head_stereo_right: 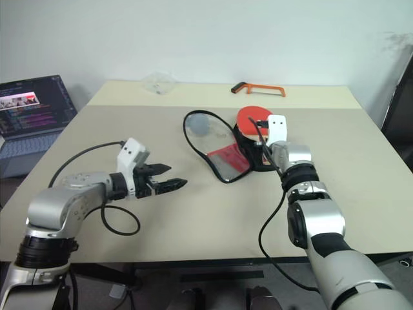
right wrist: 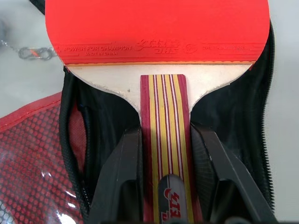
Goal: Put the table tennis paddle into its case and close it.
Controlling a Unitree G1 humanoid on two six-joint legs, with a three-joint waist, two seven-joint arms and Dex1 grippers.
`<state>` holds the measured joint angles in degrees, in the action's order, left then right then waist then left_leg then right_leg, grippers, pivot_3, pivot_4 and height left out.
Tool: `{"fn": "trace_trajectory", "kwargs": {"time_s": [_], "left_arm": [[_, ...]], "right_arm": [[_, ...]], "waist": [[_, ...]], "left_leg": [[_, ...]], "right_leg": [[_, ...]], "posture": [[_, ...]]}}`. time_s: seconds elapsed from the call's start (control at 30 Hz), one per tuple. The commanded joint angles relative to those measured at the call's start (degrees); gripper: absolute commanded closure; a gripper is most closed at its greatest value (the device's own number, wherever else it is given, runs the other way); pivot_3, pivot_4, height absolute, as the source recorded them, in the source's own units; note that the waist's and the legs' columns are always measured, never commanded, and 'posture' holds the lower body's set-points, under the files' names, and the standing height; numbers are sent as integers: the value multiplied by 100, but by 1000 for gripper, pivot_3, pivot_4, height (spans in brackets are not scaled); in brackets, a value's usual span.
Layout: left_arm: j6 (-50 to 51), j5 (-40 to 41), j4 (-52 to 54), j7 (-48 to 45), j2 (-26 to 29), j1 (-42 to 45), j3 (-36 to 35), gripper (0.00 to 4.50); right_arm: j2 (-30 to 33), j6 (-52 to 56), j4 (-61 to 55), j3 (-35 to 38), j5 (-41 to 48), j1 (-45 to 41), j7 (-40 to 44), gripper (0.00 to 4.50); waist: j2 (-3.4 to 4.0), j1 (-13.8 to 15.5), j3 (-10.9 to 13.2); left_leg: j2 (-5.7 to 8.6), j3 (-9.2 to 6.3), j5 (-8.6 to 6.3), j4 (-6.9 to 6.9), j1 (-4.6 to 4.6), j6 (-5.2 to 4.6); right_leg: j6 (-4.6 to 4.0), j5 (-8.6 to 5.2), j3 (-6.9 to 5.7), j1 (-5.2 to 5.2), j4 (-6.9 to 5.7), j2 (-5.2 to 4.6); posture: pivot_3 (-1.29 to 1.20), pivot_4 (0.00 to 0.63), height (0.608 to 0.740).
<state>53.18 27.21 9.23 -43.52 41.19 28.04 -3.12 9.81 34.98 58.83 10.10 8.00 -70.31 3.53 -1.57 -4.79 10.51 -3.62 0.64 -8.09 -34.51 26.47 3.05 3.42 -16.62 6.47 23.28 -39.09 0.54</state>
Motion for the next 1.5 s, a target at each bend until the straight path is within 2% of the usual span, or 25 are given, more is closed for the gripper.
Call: {"fn": "trace_trajectory", "kwargs": {"time_s": [0.03, 0.67, 0.93, 1.0, 1.07, 1.27, 1.4, 1.5], "left_arm": [[34, 97, 271, 68, 41, -24, -182, 118], [196, 204, 458, 355, -11, -12, -147, 118], [194, 239, 473, 407, -9, 17, -103, 118], [197, 247, 469, 419, -8, 35, -105, 118], [192, 227, 442, 456, -8, 42, -120, 118], [92, 82, 194, 620, -111, 151, -44, 118], [-10, -24, -32, 617, -173, 291, 51, 118], [-274, -263, -455, 570, -200, 451, 227, 118]], "right_arm": [[-60, -270, -19, 67, 45, -249, -28, 3463], [-162, -1266, 1187, 180, -41, -484, -486, 3463], [-262, -1261, 1330, 86, -118, -405, -304, 3463], [-265, -1336, 1330, 91, -155, -384, -363, 2730], [-268, -1393, 1324, 137, -141, -376, -431, 2237], [-168, -1452, 1120, 30, -260, -399, -275, 27], [22, -1131, 211, -283, -349, -259, 350, 27], [577, 16, -2477, -810, -154, 697, 1463, 27]], "waist": [[0, -7, 0], [0, -16, 0], [0, -17, 0], [0, -17, 0], [0, -17, 0], [0, -15, 0], [0, -13, 0], [1, 38, 0]], "left_leg": [[0, -1, 0, 0, 0, 0], [-1, -11, 0, -2, -1, 0], [-1, -13, 0, -2, -1, 0], [-1, -13, 0, -2, -1, 0], [-1, -14, 0, -2, -1, 0], [0, -18, 1, -7, -1, 0], [0, -21, 1, -9, 0, 0], [1, -31, 1, -12, 4, 0]], "right_leg": [[0, 0, 0, 0, -1, 0], [-1, 1, -9, -3, -3, 2], [-2, 1, -10, -3, -4, 2], [-2, 1, -11, -3, -4, 2], [-2, 1, -11, -3, -5, 2], [-2, 1, -15, -8, -5, 2], [-2, 1, -19, -8, -8, 2], [-2, 1, -30, -11, -7, 2]], "posture": [[0, 150, 740], [0, 150, 740], [0, 150, 740], [0, 150, 740], [0, 150, 740], [0, 150, 740], [0, 150, 740], [0, 150, 740]]}}
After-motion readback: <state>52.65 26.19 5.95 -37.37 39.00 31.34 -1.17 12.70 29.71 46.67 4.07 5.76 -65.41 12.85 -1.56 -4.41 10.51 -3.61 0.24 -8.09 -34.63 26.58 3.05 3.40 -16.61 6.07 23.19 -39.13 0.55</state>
